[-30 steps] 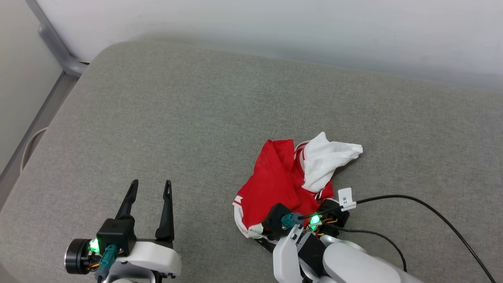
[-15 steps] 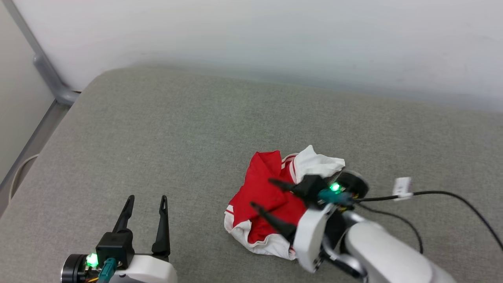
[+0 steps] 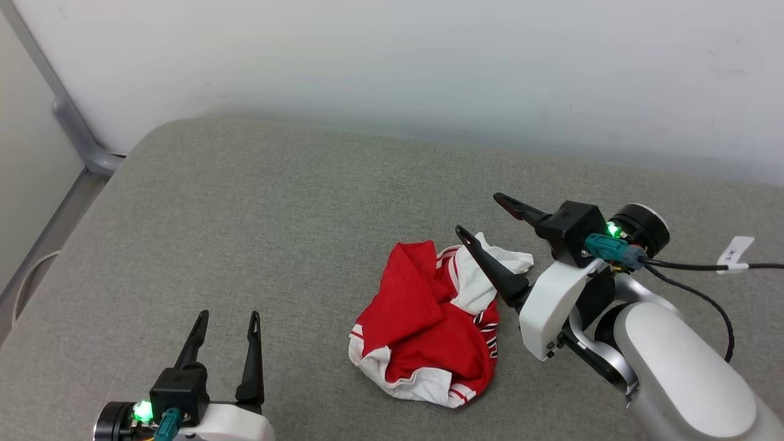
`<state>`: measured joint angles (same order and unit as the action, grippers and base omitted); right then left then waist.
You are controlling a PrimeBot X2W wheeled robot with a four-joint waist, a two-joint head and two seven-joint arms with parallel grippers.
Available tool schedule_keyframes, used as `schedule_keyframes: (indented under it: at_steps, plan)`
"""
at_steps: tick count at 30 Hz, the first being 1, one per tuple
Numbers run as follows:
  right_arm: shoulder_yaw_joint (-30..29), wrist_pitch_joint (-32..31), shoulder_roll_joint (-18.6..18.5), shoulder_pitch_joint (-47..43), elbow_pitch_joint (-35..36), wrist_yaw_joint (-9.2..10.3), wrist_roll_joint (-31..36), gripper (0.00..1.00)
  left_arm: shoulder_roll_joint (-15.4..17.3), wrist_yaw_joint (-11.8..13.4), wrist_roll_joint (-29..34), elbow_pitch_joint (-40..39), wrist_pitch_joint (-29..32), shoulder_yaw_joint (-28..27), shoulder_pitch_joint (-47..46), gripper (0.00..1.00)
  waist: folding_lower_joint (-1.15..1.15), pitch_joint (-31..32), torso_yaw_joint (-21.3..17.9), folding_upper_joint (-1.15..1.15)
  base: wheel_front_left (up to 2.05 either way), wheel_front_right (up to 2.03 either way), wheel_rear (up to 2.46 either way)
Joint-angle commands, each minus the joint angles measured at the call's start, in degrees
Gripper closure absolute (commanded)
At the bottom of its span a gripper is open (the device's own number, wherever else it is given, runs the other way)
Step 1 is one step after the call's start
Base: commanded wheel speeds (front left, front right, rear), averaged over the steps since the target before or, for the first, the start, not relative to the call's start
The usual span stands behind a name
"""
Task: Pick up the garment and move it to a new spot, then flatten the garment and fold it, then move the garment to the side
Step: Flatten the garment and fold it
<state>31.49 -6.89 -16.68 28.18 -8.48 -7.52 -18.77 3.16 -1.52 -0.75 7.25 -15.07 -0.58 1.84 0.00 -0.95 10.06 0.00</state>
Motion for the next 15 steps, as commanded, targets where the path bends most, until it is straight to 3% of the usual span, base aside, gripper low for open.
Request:
schedule_keyframes:
  at_steps: [1,6,7,9,15]
  plan:
    - [0.8,-2.0,-0.8,1.0,0.4,0.06,-0.4,0.0,0.3,-0.2,0.0,-0.3,-0.2,-0.1,-0.1,0.0,0.0,-0.3,0.2,0.0,0.0,0.0,0.0]
    - [8.2,-12.7,-3.8,5.6,-0.2,0.06,-3.9,0.0,0.2,-0.3,-0.1,-0.6,-0.2,0.1,-1.0,0.0,0.0,-1.7,1.0,0.0,0.0,0.0,0.0]
    - [14.2,-20.6,-5.9,9.5,-1.1,0.06,-8.0,0.0,0.2,-0.3,-0.4,-0.6,-0.2,0.4,-1.4,0.0,0.0,-2.9,1.7,0.0,0.0,0.0,0.0]
    - [18.7,-25.8,-7.2,12.4,-1.8,0.07,-10.8,0.0,0.1,-0.3,-0.6,-0.6,-0.2,0.8,-2.1,0.0,0.0,-3.9,2.3,0.0,0.0,0.0,0.0]
    - [29.7,-34.9,-8.6,19.4,-5.1,0.06,-17.2,0.0,-0.1,-0.2,-1.4,-0.4,-0.2,1.5,-3.9,0.0,0.0,-7.2,4.4,0.0,0.0,0.0,0.0]
